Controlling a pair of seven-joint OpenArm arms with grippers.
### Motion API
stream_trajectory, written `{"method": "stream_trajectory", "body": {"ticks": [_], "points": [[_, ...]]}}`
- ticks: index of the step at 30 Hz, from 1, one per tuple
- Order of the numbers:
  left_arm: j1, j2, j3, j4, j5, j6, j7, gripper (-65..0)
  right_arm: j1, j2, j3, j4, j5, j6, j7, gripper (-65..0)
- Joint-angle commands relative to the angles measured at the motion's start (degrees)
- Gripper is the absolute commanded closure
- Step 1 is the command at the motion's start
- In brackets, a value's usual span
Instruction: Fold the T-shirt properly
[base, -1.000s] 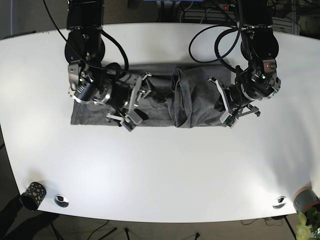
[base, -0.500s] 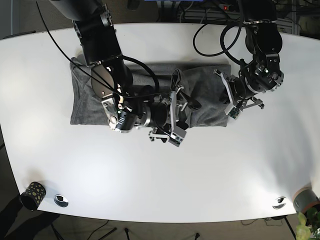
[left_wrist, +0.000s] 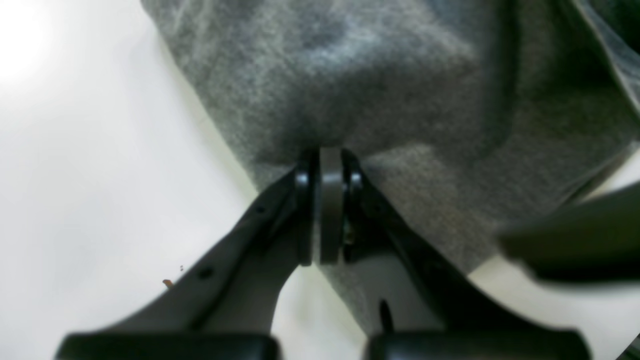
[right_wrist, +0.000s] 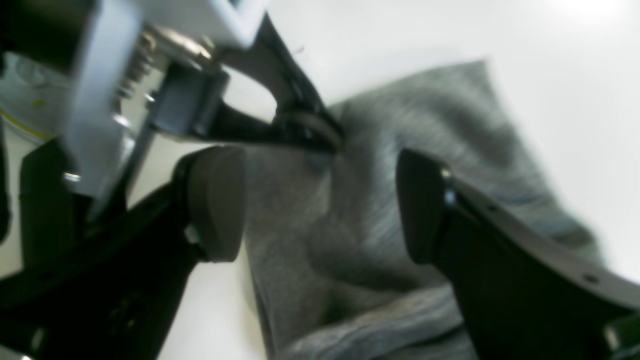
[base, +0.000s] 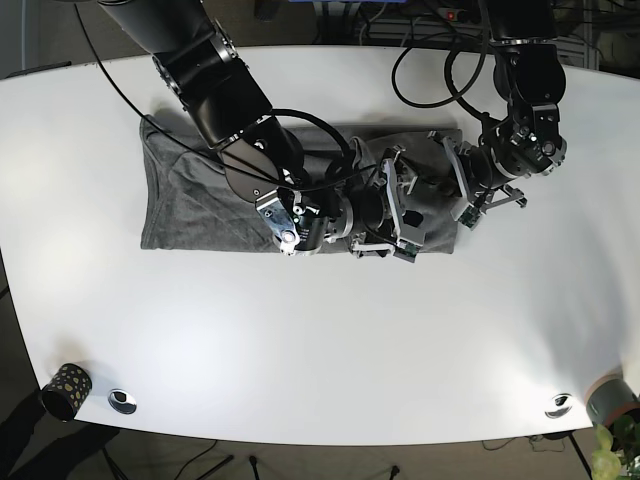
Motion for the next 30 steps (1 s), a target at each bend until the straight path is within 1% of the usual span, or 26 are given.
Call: {"method": "stream_trajectory", "body": {"ticks": [1,3,7,9,12,15,17,25,30], "points": [[-0.8,-0.2,-0.1,-0.2,-0.6,-0.1,-1.5,-0.1,1.6,0.2,0.3,-0.8,0.7,0.32,2.9,-44.4],[-0.9,-0.2,-0.1,-1.4,-0.6,-0.1,-1.6,-0.3,1.4,0.4,0.3,-1.5,0.7,0.32,4.3,-44.4],[-1.1,-0.2,-0.1,-3.3,-0.6,-0.1,-1.6,-0.4,0.9,3.6,0.4,-1.4,0.7,0.32,5.7,-44.4],[-0.9,-0.2,-0.1,-3.4,-0.6,-0.1,-1.6,-0.4,0.6,4.6,0.5,-0.9,1.0,0.32,5.7,-44.4],[-0.8,-0.3,-0.1,-3.4,-0.6,-0.1,-1.6,-0.4,0.6,7.7,0.6,1.3,1.1,0.32,5.7,-44.4],[-0.8,-0.3,-0.1,-3.4,-0.6,-0.1,-1.6,-0.4,0.1,9.7,0.6,2.9,1.1,0.32,5.7,-44.4],[-0.8,-0.3,-0.1,-3.2,-0.6,-0.1,-1.6,-0.4,-0.5,11.6,0.6,4.1,1.1,0.32,5.7,-44.4],[-1.2,-0.3,0.0,-2.8,-0.6,-0.1,-1.6,-0.4,-2.4,15.1,0.6,6.8,0.9,0.32,5.7,-44.4],[-1.2,-0.1,0.0,0.6,-0.6,-0.1,-1.4,-0.4,-3.1,17.4,0.7,10.2,1.2,0.32,5.7,-44.4]]}}
